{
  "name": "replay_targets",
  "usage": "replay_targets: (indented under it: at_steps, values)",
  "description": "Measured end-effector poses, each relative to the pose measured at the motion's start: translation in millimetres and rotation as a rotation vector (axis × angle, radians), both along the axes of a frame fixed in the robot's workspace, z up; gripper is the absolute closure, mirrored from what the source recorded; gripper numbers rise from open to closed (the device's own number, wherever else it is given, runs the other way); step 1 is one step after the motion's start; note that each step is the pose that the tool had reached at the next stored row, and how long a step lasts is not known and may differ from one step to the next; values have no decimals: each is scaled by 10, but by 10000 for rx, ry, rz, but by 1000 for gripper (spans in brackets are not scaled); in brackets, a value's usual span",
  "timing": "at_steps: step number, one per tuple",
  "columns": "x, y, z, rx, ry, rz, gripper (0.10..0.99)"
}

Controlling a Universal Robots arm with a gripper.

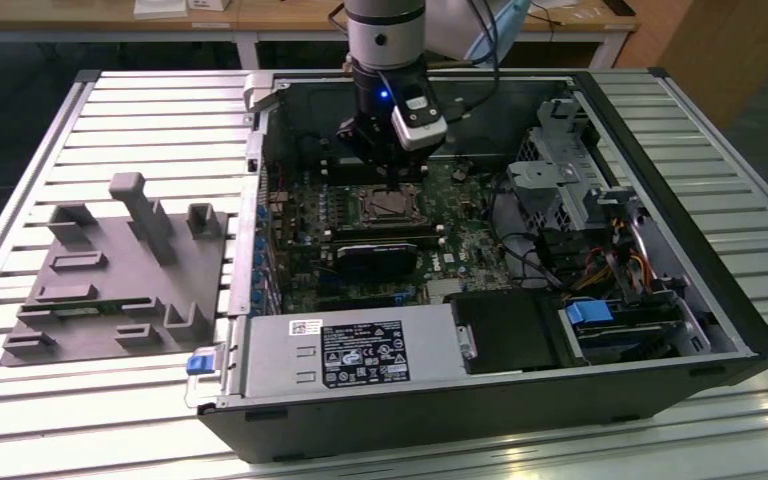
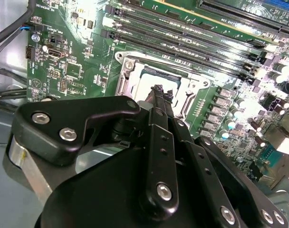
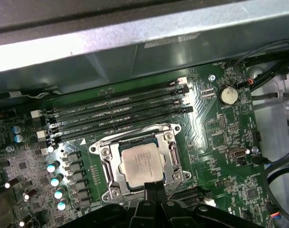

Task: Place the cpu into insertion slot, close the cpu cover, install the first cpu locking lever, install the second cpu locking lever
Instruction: 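Install the second cpu locking lever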

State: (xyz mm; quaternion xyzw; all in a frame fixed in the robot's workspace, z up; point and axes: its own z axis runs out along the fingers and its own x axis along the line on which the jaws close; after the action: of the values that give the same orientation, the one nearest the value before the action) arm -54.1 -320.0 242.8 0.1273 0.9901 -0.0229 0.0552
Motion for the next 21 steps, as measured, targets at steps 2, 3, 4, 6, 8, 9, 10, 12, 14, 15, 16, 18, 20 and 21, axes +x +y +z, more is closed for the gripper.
replay_targets:
  at_steps: [2, 3, 4, 6, 8, 9, 10, 12, 14, 15, 16, 18, 20, 21]
  values:
    - [0, -14, 0, 0, 0, -2, 984]
    - [0, -24, 0, 0, 0, -1, 984]
    - [0, -37, -1, 1, -1, -2, 984]
    - [0, -67, -1, 2, -1, -1, 984]
    - [0, -112, -1, 3, -1, -1, 984]
    - [0, -132, -1, 3, -1, -2, 984]
    - [0, -152, -2, 3, -1, -2, 984]
    - [0, -192, -4, 7, -2, -2, 984]
    - [0, -229, -6, 6, 0, -1, 984]
    - [0, -247, -9, 7, -1, -1, 984]
    - [0, -264, -12, 8, -1, -1, 984]
    - [-1, -301, -20, 13, -1, -2, 984]
    - [-5, -336, -34, 61, -2, -2, 984]
    - [-11, -346, -41, 107, -2, -1, 984]
